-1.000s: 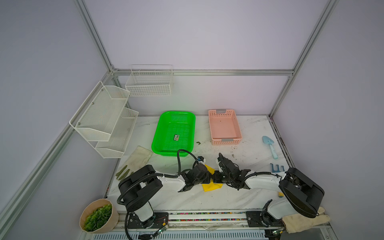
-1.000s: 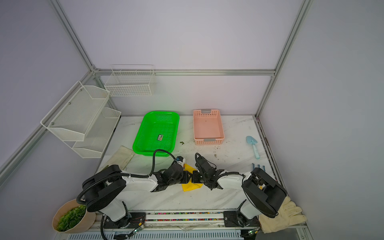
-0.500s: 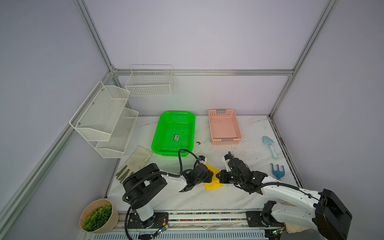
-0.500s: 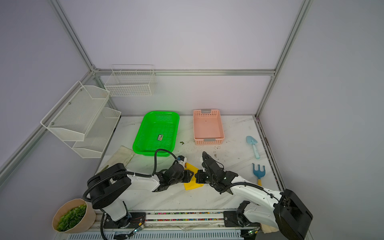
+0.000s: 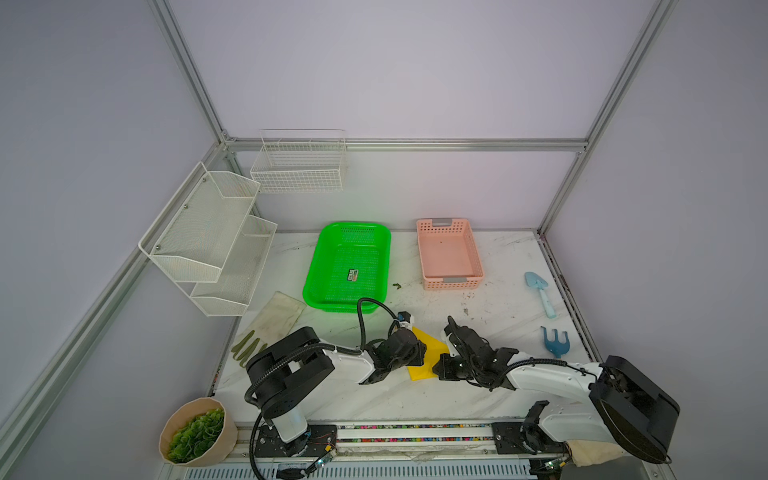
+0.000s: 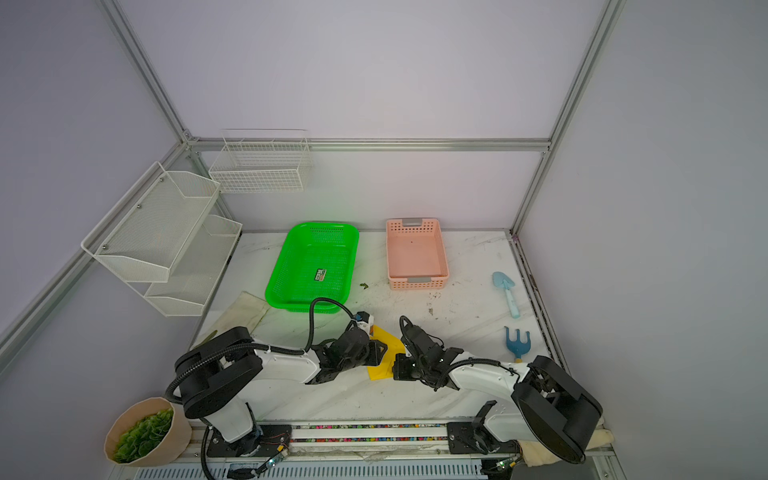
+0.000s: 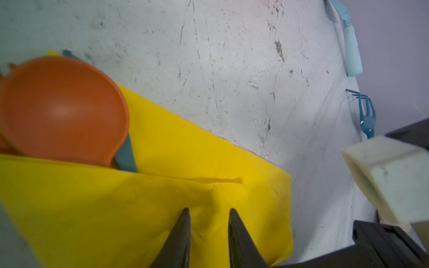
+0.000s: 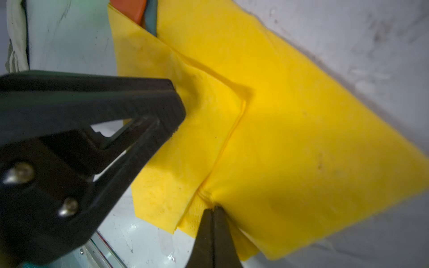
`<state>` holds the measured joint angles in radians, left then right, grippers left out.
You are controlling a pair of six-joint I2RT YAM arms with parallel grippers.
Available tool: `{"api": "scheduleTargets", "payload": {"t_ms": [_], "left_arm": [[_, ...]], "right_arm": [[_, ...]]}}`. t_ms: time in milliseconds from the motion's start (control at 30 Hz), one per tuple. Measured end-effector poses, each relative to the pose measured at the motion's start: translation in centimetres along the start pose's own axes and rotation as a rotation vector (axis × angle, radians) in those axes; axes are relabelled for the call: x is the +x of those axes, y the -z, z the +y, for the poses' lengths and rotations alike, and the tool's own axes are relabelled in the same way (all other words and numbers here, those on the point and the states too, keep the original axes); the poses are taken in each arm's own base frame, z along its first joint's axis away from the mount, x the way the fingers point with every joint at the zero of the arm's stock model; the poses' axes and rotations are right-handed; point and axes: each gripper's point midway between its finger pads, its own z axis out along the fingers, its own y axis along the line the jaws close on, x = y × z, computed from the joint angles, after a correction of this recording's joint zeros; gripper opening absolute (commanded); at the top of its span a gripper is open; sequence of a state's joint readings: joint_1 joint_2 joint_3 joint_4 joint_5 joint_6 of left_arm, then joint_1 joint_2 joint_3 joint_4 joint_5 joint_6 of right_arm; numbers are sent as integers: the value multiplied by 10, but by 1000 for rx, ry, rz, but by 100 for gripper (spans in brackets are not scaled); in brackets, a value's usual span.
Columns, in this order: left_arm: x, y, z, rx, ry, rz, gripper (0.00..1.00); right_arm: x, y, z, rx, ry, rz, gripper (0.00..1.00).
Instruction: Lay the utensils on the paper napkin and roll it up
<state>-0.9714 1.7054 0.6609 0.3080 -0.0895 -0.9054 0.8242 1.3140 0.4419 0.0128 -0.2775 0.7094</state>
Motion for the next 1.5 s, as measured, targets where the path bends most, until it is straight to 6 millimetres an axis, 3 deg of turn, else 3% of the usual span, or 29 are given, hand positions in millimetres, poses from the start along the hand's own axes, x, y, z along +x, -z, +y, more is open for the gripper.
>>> {"api": "scheduleTargets", "payload": {"t_ms": [800, 967, 1100, 1200, 1267, 1500], "left_arm": [[5, 13, 8, -138, -74, 3, 30], [4, 12, 9, -145, -84, -2, 30], [3, 13, 10, -147, -89, -5, 30], [3, 13, 9, -147, -89, -6, 30], [3, 13, 9, -147, -90, -7, 30], [3, 13, 8, -146, -92, -11, 30]], "right_arm": [[-7, -2, 0, 16, -2, -27, 0], [-14, 15, 2, 31, -15, -61, 23], [-50, 43, 13, 18, -32, -168, 37], [-87, 62, 2, 49, -68, -260, 40], [-100, 64, -11, 92, -84, -281, 40], [-78, 33, -45, 206, -73, -136, 40]]}}
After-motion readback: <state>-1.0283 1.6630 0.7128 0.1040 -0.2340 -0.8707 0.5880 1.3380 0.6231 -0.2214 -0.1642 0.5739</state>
